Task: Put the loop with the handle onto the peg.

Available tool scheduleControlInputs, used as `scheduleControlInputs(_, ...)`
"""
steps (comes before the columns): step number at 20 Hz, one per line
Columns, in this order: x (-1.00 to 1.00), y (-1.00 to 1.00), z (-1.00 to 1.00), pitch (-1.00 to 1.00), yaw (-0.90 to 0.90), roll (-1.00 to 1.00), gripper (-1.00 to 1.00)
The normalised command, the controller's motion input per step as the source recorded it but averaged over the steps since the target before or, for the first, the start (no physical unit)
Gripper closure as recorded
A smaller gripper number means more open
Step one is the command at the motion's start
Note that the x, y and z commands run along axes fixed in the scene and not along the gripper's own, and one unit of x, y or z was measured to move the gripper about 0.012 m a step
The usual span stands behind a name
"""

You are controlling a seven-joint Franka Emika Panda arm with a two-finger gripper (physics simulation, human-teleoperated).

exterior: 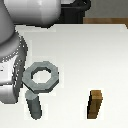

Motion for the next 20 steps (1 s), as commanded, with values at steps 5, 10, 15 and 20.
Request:
scheduleControlInputs(5,0.0,-0.8,0.0,0.0,0.0,0.0,1.0)
scheduleControlInputs(10,0.8,0.0,0.0,0.0,0.0,0.0,1.0)
scheduleControlInputs(15,0.6,0.0,-0.03,0.0,0.0,0.0,1.0)
scheduleControlInputs(20,0.2,0.0,-0.2,0.0,0.0,0.0,1.0)
